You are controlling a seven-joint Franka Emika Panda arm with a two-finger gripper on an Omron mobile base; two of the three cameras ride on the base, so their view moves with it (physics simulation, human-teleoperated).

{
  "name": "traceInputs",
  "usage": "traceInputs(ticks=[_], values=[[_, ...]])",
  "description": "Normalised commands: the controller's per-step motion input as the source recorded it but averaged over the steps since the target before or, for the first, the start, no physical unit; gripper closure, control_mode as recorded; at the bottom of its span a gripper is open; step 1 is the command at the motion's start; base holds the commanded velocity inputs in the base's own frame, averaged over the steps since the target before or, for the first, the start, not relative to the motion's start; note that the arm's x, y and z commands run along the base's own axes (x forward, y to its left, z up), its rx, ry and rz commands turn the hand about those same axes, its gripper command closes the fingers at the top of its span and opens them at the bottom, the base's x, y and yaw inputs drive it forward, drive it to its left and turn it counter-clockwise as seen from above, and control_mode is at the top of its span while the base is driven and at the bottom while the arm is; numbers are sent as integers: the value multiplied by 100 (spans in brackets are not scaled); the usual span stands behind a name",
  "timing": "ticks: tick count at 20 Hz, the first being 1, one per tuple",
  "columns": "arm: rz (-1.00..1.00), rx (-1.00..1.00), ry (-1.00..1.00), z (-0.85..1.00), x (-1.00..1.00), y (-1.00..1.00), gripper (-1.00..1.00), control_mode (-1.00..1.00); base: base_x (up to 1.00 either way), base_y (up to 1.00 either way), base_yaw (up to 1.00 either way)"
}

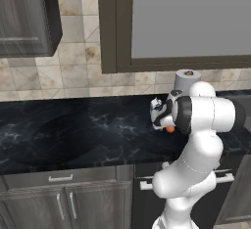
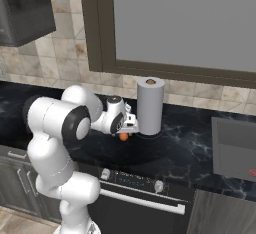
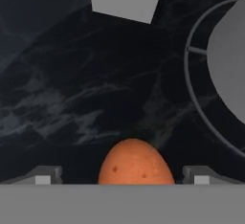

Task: Gather the eggs and milk located in the vicinity of the sink area and place them right next to the bowl.

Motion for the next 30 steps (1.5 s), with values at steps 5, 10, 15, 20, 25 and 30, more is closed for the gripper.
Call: traceInputs(ticks=[5, 10, 15, 20, 25, 30], values=[[1, 0, 1, -16, 18, -4, -100, -100, 0, 0, 0], [1, 0, 0, -15, 10, -9, -100, -100, 0, 0, 0], [1, 0, 1, -14, 2, -7, -100, -100, 0, 0, 0], [0, 0, 3, -15, 0, -1, -100, -100, 0, 0, 0], [0, 0, 19, -27, -6, 0, -100, -100, 0, 0, 0], [0, 0, 20, -29, -9, -1, -100, -100, 0, 0, 0]])
